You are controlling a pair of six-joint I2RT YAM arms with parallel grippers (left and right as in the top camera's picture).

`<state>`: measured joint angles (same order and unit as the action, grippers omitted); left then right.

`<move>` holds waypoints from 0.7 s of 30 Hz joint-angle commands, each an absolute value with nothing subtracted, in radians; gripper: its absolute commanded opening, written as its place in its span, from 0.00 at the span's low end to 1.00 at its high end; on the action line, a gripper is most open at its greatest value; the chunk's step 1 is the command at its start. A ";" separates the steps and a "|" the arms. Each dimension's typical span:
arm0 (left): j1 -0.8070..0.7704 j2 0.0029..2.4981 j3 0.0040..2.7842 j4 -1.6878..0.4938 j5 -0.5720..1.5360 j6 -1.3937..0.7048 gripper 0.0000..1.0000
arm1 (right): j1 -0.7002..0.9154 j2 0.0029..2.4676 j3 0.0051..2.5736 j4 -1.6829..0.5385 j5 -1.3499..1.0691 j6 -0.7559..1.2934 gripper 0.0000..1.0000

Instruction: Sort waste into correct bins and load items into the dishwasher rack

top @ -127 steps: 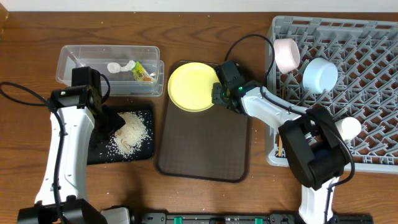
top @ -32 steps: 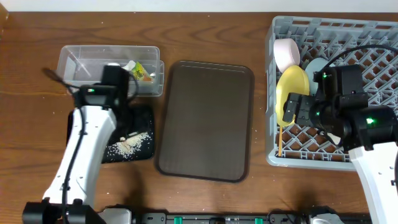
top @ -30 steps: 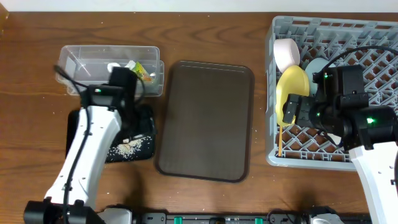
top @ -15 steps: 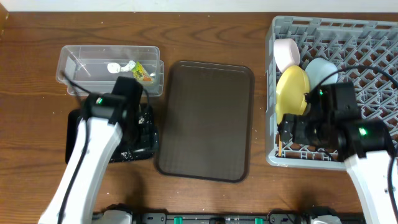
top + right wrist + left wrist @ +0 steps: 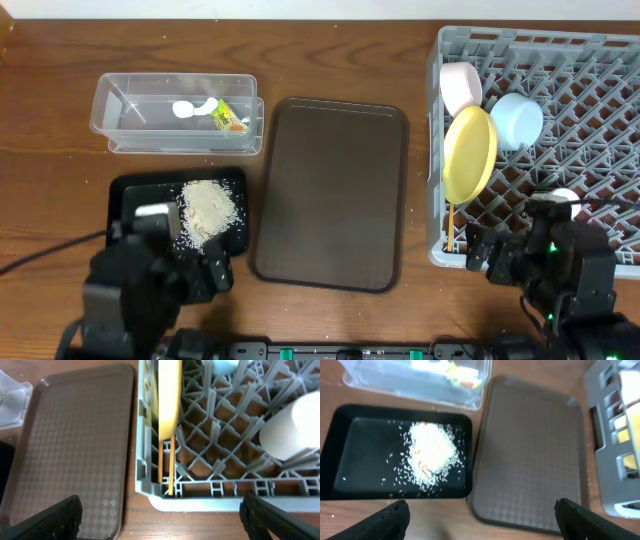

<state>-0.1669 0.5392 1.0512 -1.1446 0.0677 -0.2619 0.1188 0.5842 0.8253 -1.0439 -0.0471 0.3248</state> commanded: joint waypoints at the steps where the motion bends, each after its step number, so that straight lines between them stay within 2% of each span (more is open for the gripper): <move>1: -0.169 0.486 1.037 -1.150 0.053 -0.266 0.96 | 0.115 0.576 0.814 -1.059 -0.027 0.352 0.99; 21: -0.169 0.469 1.037 -1.150 0.053 -0.266 0.96 | 0.115 0.576 0.814 -1.068 -0.027 0.352 0.99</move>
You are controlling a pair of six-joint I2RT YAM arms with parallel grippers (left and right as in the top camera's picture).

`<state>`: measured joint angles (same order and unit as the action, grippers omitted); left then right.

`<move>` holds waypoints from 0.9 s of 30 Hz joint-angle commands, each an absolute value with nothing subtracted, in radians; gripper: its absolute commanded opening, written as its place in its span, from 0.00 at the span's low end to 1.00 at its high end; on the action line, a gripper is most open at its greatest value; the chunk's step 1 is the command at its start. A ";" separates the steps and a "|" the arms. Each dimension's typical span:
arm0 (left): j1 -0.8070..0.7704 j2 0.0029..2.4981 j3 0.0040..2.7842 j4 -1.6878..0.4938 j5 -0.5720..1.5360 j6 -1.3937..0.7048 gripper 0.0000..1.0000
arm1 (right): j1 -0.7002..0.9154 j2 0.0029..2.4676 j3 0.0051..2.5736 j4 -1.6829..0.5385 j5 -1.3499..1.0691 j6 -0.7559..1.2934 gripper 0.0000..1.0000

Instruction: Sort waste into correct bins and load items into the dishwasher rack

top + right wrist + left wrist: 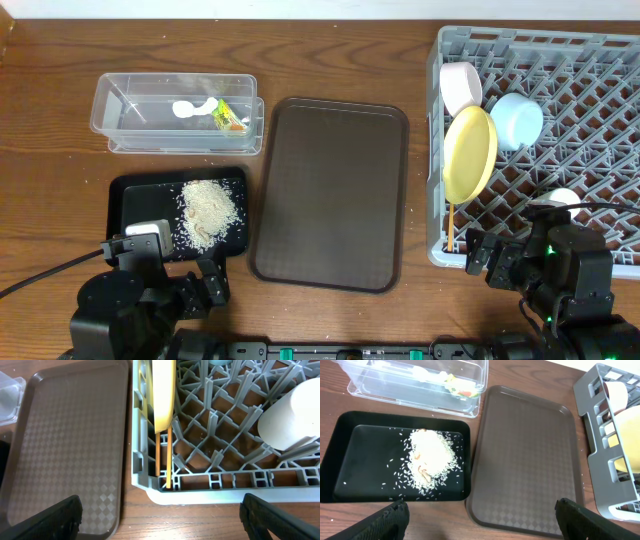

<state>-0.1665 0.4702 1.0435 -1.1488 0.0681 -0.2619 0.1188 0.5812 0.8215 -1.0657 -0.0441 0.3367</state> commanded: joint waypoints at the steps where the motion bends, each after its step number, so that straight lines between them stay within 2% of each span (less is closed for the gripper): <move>1: -0.169 0.469 1.037 -1.150 0.053 -0.266 0.96 | 0.115 0.576 0.814 -1.068 -0.027 0.351 0.99; 10: -0.169 0.469 1.037 -1.150 0.053 -0.266 0.96 | 0.119 0.452 0.782 -1.006 0.033 0.284 0.99; 20: -0.169 0.469 1.037 -1.150 0.053 -0.266 0.96 | 0.131 0.101 0.482 -0.628 -0.012 0.211 0.99; 27: -0.169 0.469 1.037 -1.150 0.053 -0.266 0.96 | 0.146 0.007 0.264 -0.324 -0.008 0.194 0.99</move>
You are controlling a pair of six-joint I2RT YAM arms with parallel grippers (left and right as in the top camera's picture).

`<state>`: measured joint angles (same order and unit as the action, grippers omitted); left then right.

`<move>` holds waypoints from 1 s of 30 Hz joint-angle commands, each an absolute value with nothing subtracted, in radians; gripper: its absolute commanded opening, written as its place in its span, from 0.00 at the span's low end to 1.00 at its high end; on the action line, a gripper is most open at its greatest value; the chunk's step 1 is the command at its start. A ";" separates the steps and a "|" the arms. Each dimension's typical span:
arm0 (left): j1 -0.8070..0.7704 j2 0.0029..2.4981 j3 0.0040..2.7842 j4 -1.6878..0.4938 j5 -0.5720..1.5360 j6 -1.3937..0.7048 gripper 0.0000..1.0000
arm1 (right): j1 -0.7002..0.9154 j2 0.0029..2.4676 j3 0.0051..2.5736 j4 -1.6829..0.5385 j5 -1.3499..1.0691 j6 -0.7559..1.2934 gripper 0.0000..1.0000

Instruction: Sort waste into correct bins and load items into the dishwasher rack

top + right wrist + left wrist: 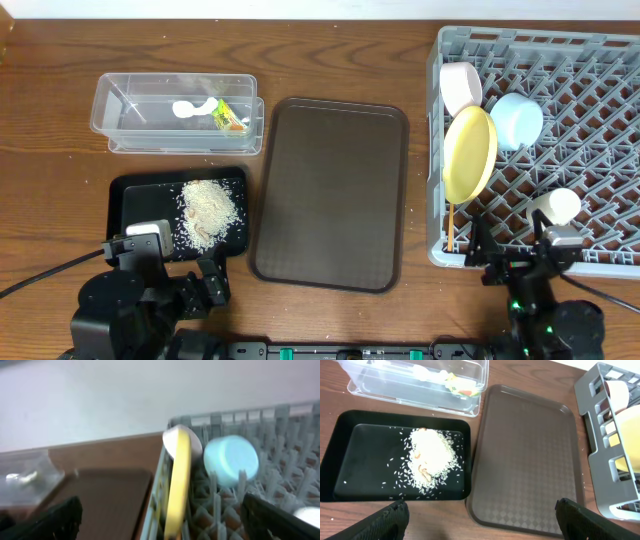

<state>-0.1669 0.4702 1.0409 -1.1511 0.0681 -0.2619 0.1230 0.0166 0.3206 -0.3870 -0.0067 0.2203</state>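
Observation:
The clear bin (120, 118) holds a white scrap (190, 107) and a yellow-green wrapper (230, 117). Loose rice (208, 210) is piled in the black tray (135, 195). In the grey dishwasher rack (600, 120) stand a pink cup (460, 85), a yellow plate (470, 152), a light blue bowl (517, 120), a white cup (556, 206) and thin sticks (452, 232). My left gripper (480, 527) hangs open at the table's front, short of the black tray. My right gripper (162, 527) is open and empty before the rack's front left corner.
A bare brown serving tray (330, 190) lies between the black tray and the rack. The rack's front wall (445, 255) stands just beyond the right arm. A white wall (100, 395) rises behind the table.
My right arm has drawn back off the rack toward the front edge, and its camera now looks level along the rack to the wall. The white cup shows in full. My left arm is unchanged.
First my left arm was over the black tray's front edge and my right over the rack's front corner, both open. Then the left had pulled back to the table's front. Now the right has pulled back too; nothing was carried.

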 commanded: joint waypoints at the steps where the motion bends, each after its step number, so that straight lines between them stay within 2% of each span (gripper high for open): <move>1: -0.169 0.469 1.037 -1.150 0.053 -0.266 0.96 | 0.147 0.006 0.231 -0.264 -0.008 0.184 0.99; 8: -0.169 0.469 1.037 -1.150 0.053 -0.266 0.96 | 0.147 0.006 0.008 0.108 -0.012 0.121 0.99; 14: -0.169 0.469 1.037 -1.150 0.053 -0.266 0.96 | 0.148 0.005 0.006 0.014 -0.017 -0.025 0.99; 17: -0.169 0.469 1.037 -1.150 0.053 -0.266 0.96 | 0.149 0.005 0.006 -0.078 -0.039 -0.022 0.99; 30: -0.169 0.469 1.037 -1.150 0.053 -0.266 0.96 | 0.151 0.005 0.006 -0.072 -0.031 -0.024 0.99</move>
